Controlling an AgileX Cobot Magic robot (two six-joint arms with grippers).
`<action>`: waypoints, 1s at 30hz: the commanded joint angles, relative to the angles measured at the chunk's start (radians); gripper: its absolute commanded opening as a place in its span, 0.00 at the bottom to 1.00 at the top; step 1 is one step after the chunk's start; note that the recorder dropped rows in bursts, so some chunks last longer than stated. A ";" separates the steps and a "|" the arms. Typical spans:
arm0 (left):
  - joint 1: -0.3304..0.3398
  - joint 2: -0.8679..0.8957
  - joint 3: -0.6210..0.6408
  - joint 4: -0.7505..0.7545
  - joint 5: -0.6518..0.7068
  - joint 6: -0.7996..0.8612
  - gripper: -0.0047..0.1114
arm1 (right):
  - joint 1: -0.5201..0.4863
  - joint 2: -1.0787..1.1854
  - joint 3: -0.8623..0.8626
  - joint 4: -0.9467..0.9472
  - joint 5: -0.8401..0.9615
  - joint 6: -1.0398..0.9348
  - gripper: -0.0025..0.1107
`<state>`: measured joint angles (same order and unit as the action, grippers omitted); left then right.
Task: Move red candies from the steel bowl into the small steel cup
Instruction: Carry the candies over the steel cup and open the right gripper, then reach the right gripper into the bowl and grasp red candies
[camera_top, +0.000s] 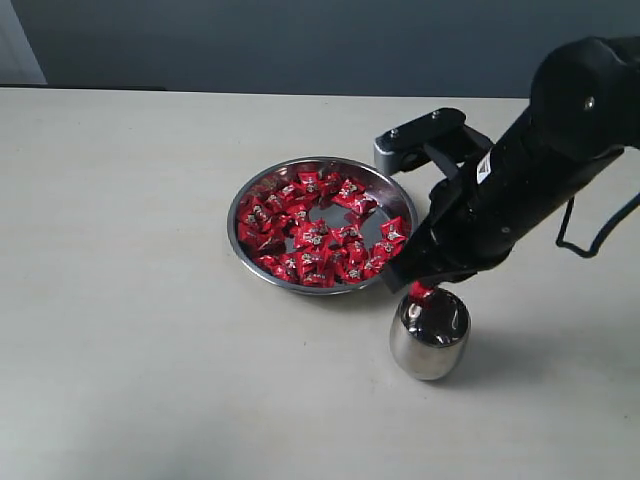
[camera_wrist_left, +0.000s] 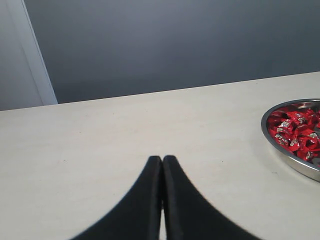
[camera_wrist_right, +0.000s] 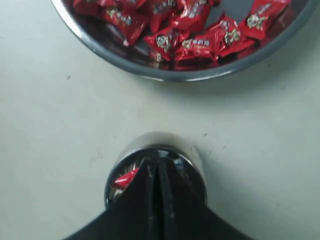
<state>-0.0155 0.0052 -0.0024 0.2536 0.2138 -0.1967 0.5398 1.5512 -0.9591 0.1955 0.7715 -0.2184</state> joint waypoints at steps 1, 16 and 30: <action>-0.006 -0.005 0.002 -0.001 -0.006 -0.004 0.04 | -0.005 -0.011 0.057 -0.011 -0.044 0.007 0.02; -0.006 -0.005 0.002 -0.001 -0.006 -0.004 0.04 | -0.005 -0.011 0.028 -0.031 -0.097 0.011 0.32; -0.006 -0.005 0.002 -0.001 -0.006 -0.004 0.04 | 0.031 0.343 -0.360 0.140 -0.137 -0.164 0.32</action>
<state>-0.0155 0.0052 -0.0024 0.2536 0.2138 -0.1967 0.5550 1.8358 -1.2745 0.2833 0.5901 -0.3124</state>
